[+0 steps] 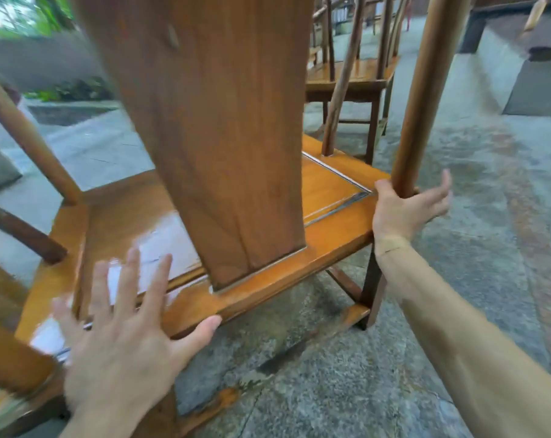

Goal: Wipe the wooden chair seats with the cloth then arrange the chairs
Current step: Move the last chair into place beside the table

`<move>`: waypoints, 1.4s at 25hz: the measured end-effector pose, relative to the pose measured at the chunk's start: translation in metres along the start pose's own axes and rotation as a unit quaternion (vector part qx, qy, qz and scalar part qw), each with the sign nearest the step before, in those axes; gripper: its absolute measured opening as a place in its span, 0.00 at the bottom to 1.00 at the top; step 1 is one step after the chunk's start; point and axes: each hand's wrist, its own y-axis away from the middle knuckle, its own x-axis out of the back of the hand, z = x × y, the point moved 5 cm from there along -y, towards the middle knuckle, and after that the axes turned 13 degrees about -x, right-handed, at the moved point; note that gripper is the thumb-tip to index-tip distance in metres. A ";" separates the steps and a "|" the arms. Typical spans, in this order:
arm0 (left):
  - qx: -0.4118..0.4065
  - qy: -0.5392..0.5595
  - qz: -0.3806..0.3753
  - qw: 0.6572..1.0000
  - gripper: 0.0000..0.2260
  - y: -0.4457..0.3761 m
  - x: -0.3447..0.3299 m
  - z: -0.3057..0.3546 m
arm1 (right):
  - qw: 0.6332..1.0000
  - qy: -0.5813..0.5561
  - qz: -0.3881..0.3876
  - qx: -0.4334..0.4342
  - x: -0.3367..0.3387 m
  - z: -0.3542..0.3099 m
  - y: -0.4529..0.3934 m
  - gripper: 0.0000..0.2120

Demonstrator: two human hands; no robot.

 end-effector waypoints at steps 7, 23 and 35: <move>0.016 -0.016 -0.040 0.999 0.47 -0.028 0.014 0.029 | 0.956 0.129 -0.052 0.259 -0.036 -0.033 0.013 0.39; 0.104 0.028 -0.014 0.994 0.44 -0.115 -0.017 0.088 | 0.828 0.300 -0.269 0.390 -0.142 -0.013 -0.046 0.34; 0.134 -0.021 -0.071 0.988 0.46 -0.133 -0.026 0.099 | 0.822 0.259 -0.310 0.400 -0.157 -0.014 -0.064 0.31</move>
